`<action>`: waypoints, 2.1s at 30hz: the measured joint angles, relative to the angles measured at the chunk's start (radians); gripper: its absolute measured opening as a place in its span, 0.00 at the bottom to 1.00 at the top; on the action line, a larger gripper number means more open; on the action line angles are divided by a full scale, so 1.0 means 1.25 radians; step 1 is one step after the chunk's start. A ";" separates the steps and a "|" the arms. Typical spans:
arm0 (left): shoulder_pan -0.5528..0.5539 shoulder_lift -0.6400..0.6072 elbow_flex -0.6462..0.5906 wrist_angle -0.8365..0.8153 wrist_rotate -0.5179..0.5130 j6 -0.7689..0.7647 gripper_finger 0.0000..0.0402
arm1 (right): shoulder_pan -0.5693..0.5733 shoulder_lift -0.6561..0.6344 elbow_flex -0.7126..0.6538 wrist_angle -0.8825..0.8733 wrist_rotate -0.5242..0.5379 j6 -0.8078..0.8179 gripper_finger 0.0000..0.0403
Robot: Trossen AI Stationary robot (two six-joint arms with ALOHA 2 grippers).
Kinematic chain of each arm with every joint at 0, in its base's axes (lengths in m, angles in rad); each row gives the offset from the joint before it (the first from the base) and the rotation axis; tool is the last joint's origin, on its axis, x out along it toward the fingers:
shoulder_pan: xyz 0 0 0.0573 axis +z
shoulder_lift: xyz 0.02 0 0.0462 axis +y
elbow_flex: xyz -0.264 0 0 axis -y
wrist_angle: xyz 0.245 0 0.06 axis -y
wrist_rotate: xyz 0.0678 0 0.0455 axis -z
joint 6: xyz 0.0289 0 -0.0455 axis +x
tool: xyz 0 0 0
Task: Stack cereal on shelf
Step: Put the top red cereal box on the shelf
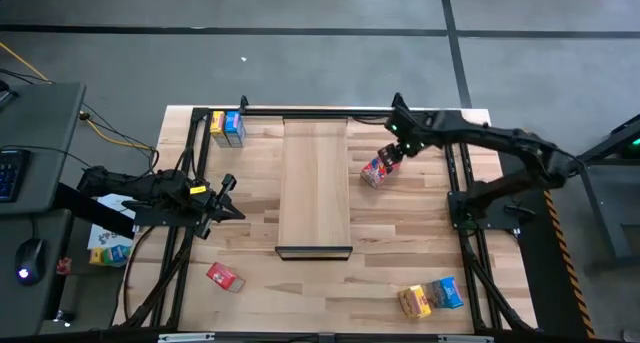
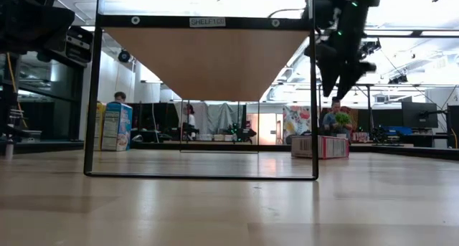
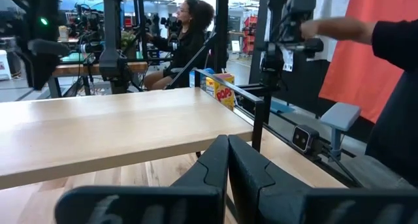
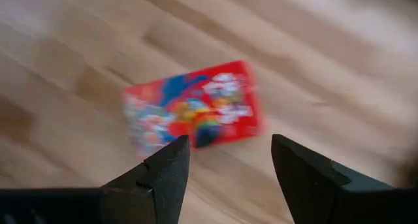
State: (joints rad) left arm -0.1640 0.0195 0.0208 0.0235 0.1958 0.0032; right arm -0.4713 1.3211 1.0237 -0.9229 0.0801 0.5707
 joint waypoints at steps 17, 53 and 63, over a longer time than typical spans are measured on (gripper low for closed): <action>0.000 0.000 0.000 0.000 0.000 0.000 0.01 | 0.272 -0.072 -0.300 0.500 0.165 0.123 0.10; 0.000 0.000 0.000 0.000 0.000 0.000 0.01 | 0.287 0.058 -0.334 0.278 0.438 0.260 0.00; 0.000 0.000 0.000 0.000 0.000 0.000 0.01 | 0.328 -0.030 -0.334 0.258 0.463 0.238 0.00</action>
State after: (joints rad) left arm -0.1642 0.0196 0.0208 0.0235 0.1959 0.0032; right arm -0.0615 1.2832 0.6067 -0.6009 0.6591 0.8684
